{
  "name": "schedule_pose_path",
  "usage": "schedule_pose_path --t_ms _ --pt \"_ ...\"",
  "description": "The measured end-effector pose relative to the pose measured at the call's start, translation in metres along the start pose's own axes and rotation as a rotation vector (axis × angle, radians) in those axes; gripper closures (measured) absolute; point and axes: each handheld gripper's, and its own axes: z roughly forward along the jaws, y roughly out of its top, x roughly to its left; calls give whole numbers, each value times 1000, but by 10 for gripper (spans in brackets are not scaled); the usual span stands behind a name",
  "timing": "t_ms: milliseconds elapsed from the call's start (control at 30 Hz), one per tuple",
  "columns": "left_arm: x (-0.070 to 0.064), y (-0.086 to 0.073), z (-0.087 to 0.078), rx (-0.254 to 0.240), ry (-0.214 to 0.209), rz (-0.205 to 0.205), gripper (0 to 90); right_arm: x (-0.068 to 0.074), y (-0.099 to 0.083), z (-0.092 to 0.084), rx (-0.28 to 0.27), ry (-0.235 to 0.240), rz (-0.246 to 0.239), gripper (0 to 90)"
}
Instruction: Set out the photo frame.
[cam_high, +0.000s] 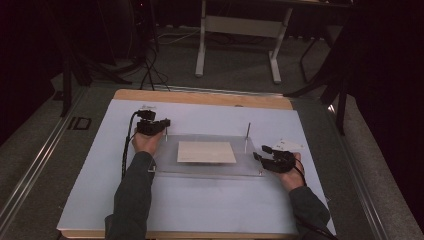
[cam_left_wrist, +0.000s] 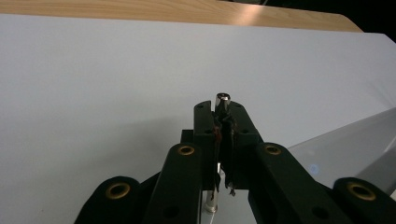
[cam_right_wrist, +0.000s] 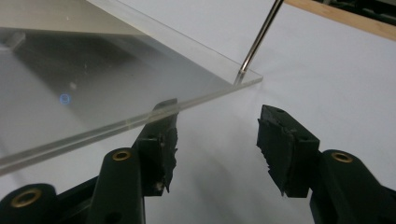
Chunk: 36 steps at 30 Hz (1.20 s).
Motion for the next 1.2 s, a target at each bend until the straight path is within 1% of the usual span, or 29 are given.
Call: schedule_pose_path --t_ms 133,233,333,367,400,500,533,567,633,767,833,1000,1133,1200 --pt "0 2 0 12 1 0 850 1 1 1 -3 8 -21 475" --pt "1 2 1 13 -1 -7 850 4 3 1 -13 17 -58 476" --pt "1 3 1 17 -6 -15 849 5 4 2 -28 30 -74 476" --pt "2 3 1 17 -8 -16 849 6 4 2 -33 36 -89 476" --pt "2 3 1 20 -9 -13 849 7 4 2 -36 42 -95 467" --pt "2 4 1 28 -10 -11 849 10 6 2 -54 57 -137 427" --pt "2 4 1 28 -10 -12 848 11 7 2 -58 58 -147 408" --pt "2 4 1 29 -10 -12 848 13 8 2 -72 60 -170 398" --pt "2 4 1 29 -9 -13 848 15 8 3 -77 56 -188 395" --pt "2 5 2 30 -9 -18 848 18 9 4 -97 68 -208 409" --pt "2 5 2 31 -8 -19 847 19 9 4 -119 59 -218 413" --pt "3 5 2 32 -11 -27 846 17 9 4 -142 83 -193 429" --pt "3 5 2 34 -17 -35 844 17 10 4 -145 91 -189 432" --pt "3 5 2 33 -17 -32 842 17 10 5 -148 94 -193 436"
